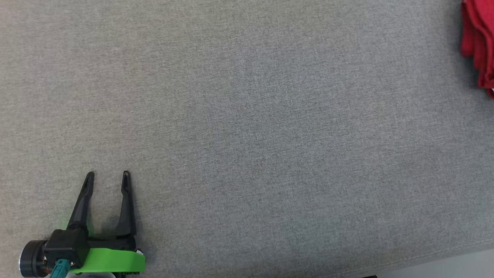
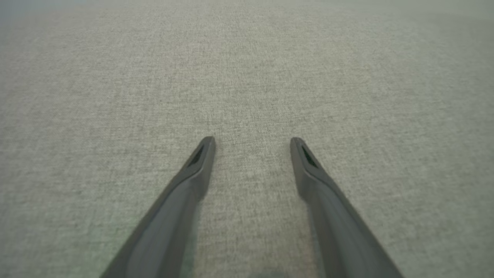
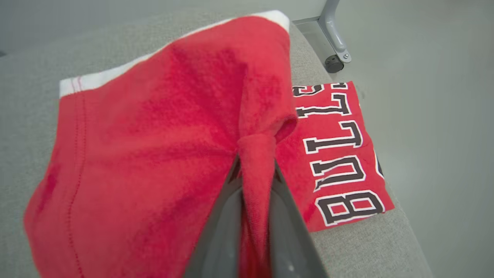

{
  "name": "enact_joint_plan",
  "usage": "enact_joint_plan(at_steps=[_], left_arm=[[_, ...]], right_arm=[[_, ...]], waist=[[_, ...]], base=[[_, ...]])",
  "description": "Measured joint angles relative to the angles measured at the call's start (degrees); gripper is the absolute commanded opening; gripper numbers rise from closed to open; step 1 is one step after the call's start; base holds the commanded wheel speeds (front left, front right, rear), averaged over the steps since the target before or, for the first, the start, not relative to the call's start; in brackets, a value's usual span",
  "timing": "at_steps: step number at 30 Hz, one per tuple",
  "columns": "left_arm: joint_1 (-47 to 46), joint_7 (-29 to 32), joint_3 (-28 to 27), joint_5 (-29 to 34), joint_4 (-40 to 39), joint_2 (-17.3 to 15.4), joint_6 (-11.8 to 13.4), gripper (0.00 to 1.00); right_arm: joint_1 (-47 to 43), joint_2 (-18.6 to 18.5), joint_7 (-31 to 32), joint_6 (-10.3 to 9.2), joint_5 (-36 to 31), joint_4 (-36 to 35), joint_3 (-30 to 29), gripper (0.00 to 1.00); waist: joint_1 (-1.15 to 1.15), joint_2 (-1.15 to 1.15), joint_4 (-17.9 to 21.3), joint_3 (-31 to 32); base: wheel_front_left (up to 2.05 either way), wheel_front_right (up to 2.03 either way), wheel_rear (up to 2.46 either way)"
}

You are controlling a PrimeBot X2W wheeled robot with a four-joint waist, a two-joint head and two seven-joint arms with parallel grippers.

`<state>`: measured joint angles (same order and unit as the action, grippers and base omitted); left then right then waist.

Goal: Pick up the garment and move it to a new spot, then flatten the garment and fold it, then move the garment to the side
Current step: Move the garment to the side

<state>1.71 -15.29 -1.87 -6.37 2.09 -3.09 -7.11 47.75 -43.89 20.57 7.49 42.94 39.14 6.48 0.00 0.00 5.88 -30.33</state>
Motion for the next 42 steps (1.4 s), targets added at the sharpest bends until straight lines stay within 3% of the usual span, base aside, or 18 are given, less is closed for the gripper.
enact_joint_plan(at_steps=[1,2,6,9,16,19,25,29,33,38,42], left_arm=[[0.0,0.0,-0.1,0.1,0.0,-0.1,0.0,1.0],[0.0,0.0,-0.2,0.1,0.0,-0.1,0.0,1.0],[0.0,-0.2,-0.2,0.1,0.0,-0.1,-0.1,1.0],[-0.1,-0.2,-0.2,0.1,0.2,0.0,-0.2,1.0],[0.4,0.1,-0.7,-0.6,1.4,0.1,-0.2,1.0],[0.9,0.1,-0.8,-1.9,1.9,0.2,0.2,1.0],[3.0,0.2,-0.6,-4.9,2.8,0.2,3.4,1.0],[5.2,0.2,-1.1,-5.8,3.1,0.2,5.2,1.0],[7.1,0.2,-1.8,-6.1,3.5,0.2,5.9,1.0],[9.1,0.2,-1.8,-6.2,5.6,0.2,5.1,1.0],[10.6,0.2,-1.2,-6.2,6.0,0.3,3.5,1.0]], right_arm=[[0.2,0.5,-0.4,0.0,-2.1,1.0,-0.6,0.0],[0.4,1.0,-1.4,0.0,-3.8,1.7,-1.1,1.0],[1.9,3.1,-8.2,0.0,-13.0,4.6,-4.2,1.0],[2.1,4.7,-9.8,0.0,-17.8,6.0,-5.5,1.0],[-1.5,7.9,-19.8,0.0,-23.4,-3.3,-8.6,1.0],[-6.6,10.5,-24.6,0.0,-26.0,-8.4,-10.2,1.0],[-21.6,19.8,-31.7,0.01,-30.9,-17.8,-11.1,1.0],[-30.6,26.5,-34.6,0.01,-32.6,-22.0,-10.9,1.0],[-37.6,31.0,-35.4,0.0,-35.1,-25.6,-10.5,1.0],[-45.6,34.7,-35.6,0.01,-38.6,-30.6,-7.4,1.0],[-49.9,37.5,-35.6,0.01,-39.2,-31.8,-8.9,1.0]], waist=[[0.0,0.0,0.3,-0.2],[0.0,0.0,0.4,-0.4],[0.0,0.0,0.5,-0.5],[0.0,0.0,0.3,-0.1],[0.0,0.0,0.2,2.9],[0.0,0.0,0.2,5.2],[0.0,0.0,-0.3,11.2],[0.0,0.0,-1.0,15.4],[0.0,0.0,-2.0,18.9],[0.0,-0.01,-3.7,22.9],[0.0,0.0,-4.9,25.8]], base=[[0.0,0.0,0.0],[0.0,0.0,0.0],[0.0,0.0,0.0],[0.0,0.0,0.0],[0.0,0.0,0.0],[0.0,0.0,0.0],[0.0,0.0,0.0],[0.0,0.0,0.0],[0.0,0.0,0.0],[0.0,0.0,0.0],[0.0,0.0,0.0]])
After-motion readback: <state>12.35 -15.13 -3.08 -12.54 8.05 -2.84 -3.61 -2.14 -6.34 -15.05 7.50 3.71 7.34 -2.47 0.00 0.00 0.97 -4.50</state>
